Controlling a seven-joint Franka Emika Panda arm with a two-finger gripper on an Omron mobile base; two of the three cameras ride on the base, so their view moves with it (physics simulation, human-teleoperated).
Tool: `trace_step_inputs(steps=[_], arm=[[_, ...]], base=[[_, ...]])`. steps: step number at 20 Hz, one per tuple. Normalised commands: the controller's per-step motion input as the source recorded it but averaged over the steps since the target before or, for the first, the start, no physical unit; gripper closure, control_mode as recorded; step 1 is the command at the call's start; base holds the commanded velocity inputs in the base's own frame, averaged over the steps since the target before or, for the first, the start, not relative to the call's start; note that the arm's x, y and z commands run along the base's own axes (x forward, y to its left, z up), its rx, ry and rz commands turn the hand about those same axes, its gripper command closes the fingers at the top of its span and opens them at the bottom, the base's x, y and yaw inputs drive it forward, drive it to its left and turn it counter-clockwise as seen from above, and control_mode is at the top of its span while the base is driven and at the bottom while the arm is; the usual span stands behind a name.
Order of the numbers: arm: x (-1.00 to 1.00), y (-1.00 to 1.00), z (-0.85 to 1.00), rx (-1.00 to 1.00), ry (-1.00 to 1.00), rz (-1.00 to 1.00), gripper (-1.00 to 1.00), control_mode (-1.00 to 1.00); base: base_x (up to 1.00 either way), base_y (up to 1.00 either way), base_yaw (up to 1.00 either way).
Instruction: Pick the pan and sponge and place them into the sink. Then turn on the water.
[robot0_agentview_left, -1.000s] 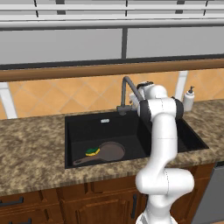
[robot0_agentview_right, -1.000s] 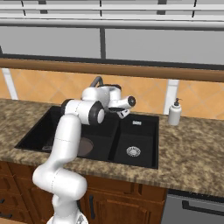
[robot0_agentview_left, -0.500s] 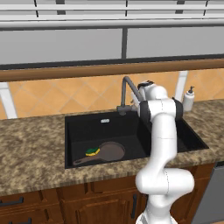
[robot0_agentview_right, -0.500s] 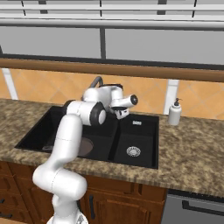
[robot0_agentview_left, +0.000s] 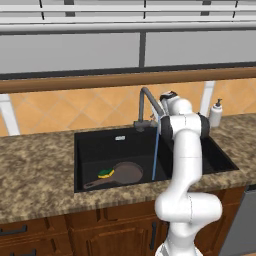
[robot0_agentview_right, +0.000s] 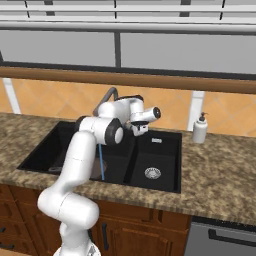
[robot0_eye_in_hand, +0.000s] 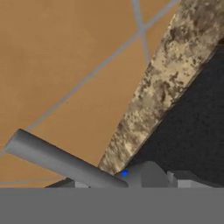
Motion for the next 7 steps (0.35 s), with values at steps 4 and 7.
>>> trace_step_inputs(steps=[4,7], arm=[[0.00,0.00,0.00,0.00,0.00,0.00,1.00,-1.00],[0.00,0.00,0.00,0.00,0.00,0.00,1.00,-1.00]], base=[[0.00,0.00,0.00],[0.00,0.00,0.00]])
